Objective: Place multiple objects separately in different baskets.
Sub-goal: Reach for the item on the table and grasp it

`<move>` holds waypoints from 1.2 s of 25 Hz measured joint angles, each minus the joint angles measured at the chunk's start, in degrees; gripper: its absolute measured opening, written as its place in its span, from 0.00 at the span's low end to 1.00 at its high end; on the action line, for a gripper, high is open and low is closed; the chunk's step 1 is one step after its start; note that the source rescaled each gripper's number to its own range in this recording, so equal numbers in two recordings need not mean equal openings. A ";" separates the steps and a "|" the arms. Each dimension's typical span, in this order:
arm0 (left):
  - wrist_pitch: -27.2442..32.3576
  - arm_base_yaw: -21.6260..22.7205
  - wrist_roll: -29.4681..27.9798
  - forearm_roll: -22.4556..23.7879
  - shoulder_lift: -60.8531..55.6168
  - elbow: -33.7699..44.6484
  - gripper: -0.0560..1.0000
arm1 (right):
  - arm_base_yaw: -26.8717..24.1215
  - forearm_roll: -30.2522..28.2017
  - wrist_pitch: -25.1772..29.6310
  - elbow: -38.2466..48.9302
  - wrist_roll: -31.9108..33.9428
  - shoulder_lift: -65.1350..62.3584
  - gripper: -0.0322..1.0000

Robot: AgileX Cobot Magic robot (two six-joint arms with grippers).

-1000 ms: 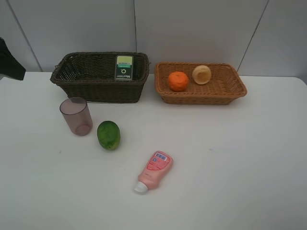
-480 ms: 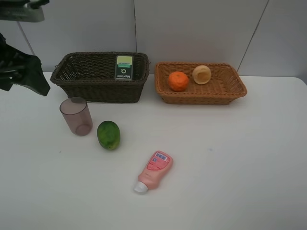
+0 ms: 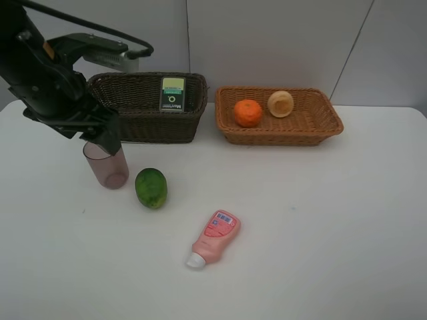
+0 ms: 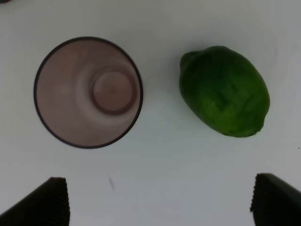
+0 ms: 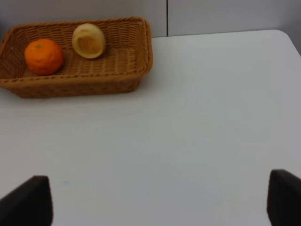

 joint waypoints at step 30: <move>-5.88 -2.21 13.68 7.84 11.54 0.00 1.00 | 0.00 0.00 0.00 0.00 0.00 0.00 0.97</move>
